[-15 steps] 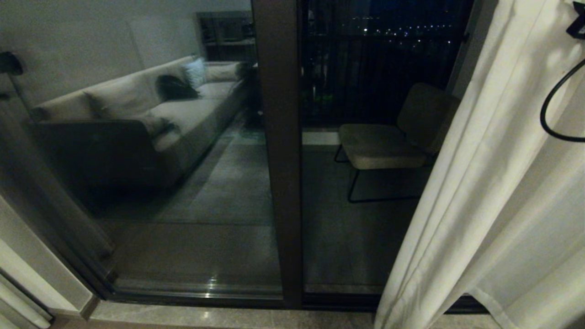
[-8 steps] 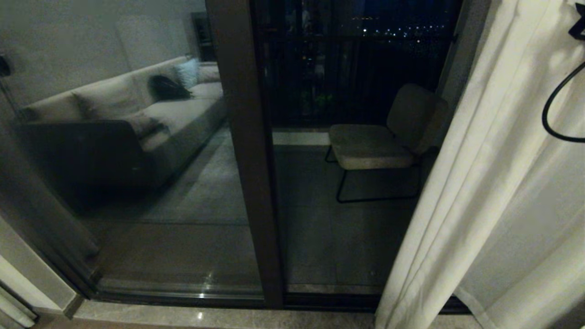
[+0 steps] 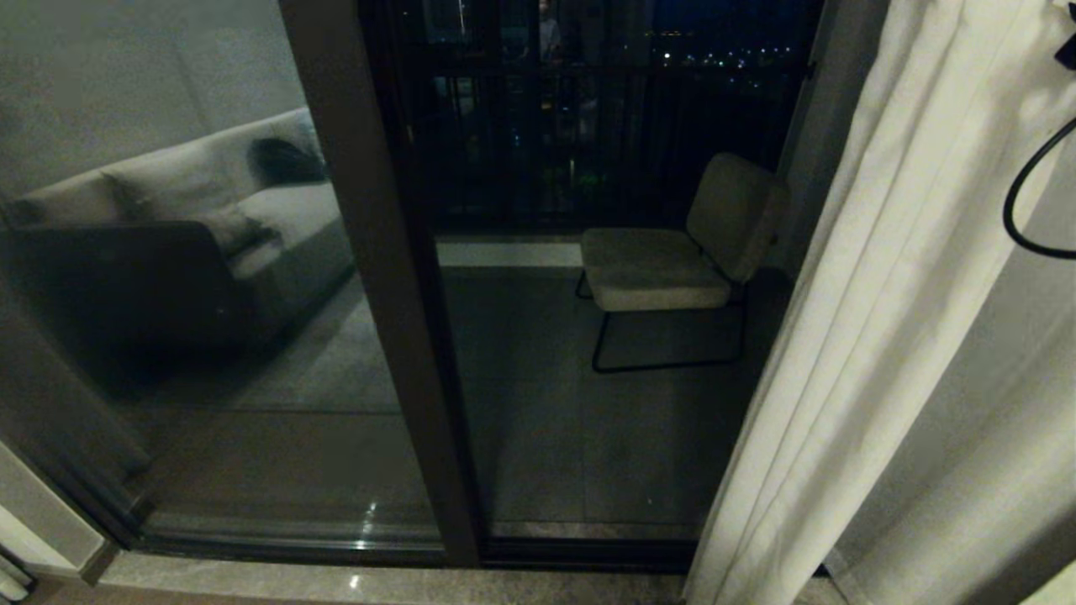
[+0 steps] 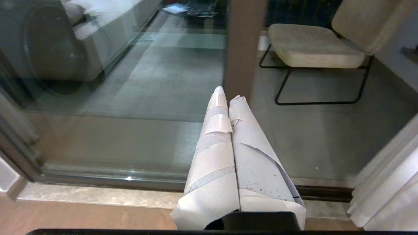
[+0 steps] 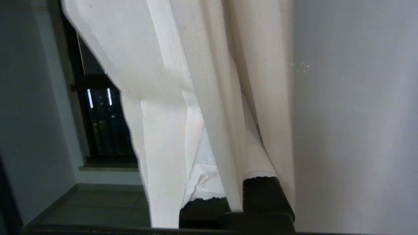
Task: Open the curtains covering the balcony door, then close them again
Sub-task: Pull the inner curtains open on both sides
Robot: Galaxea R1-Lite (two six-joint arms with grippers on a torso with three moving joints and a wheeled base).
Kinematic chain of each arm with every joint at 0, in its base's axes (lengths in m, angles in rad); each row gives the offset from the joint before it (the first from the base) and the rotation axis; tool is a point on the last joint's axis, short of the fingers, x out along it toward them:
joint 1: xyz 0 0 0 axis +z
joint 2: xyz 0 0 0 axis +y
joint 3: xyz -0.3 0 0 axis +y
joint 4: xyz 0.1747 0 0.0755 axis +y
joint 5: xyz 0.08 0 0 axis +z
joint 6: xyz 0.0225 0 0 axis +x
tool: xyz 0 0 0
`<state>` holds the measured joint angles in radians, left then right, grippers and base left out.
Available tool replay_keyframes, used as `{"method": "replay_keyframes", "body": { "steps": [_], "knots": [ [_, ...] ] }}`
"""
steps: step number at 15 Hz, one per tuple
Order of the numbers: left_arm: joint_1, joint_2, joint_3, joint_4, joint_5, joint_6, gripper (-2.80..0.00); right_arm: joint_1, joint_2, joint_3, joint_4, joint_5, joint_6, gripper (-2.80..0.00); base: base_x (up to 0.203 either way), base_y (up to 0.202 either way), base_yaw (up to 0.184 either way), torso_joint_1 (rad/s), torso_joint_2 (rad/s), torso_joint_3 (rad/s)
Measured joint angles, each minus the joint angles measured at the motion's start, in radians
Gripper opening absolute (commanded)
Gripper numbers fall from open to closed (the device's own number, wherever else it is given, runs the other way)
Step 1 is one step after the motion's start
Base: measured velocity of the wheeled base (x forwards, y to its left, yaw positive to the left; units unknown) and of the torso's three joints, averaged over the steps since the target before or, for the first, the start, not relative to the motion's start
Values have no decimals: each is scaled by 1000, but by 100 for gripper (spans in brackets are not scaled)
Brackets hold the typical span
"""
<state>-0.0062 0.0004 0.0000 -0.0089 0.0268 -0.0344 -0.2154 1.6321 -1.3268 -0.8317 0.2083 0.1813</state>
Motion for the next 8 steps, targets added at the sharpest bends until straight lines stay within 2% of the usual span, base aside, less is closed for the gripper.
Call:
{"method": "replay_keyframes", "body": {
  "steps": [8],
  "knots": [
    [0, 0, 0, 2, 2, 1, -280, -14, -3, 1, -1, -1, 1, -280, 0, -192, 0, 2, 2, 1]
  ]
}}
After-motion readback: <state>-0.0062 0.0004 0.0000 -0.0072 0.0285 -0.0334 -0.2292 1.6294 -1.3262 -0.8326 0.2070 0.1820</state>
